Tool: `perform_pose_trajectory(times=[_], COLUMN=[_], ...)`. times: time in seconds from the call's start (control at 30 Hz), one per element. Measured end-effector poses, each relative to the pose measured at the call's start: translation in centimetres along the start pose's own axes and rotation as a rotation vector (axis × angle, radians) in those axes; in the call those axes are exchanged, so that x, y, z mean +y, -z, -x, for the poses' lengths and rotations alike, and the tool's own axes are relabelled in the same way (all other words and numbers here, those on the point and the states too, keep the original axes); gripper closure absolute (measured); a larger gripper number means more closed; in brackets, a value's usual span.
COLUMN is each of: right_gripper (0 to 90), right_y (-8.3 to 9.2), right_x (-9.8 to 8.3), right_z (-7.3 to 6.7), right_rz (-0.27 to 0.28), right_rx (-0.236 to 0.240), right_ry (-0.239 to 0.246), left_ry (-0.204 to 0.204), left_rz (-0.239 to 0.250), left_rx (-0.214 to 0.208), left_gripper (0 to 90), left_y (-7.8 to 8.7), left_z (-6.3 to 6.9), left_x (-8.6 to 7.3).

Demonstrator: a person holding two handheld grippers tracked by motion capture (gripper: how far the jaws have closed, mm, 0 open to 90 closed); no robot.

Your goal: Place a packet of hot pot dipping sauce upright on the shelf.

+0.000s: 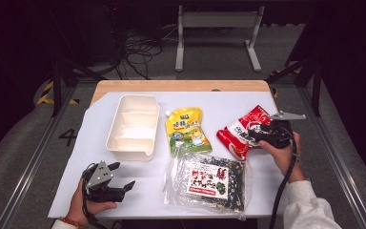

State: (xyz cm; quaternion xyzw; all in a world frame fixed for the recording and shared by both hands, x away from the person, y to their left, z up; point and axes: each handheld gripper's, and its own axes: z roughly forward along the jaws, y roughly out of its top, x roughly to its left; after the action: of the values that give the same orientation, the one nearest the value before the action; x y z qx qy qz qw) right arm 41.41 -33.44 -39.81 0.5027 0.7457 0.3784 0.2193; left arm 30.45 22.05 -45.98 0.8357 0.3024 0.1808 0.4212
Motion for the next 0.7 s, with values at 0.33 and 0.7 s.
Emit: perform_pose_trajectory(times=[0.33,0.7], right_gripper=[39.9,31.6], right_y=[2.3,1.6], right_x=[-3.7,-5.2], right_z=[3.2,5.1], right_rz=[-0.013,-0.006], right_rx=[-0.073,-0.105], right_ry=[-0.066,-0.244], left_ry=[-0.008,-0.022], left_rz=[-0.011,-0.022], left_rx=[0.003,0.002], left_gripper=[16.0,15.8], left_y=[-0.1,-0.1], left_z=[0.1,0.1], left_x=[0.1,0.1])
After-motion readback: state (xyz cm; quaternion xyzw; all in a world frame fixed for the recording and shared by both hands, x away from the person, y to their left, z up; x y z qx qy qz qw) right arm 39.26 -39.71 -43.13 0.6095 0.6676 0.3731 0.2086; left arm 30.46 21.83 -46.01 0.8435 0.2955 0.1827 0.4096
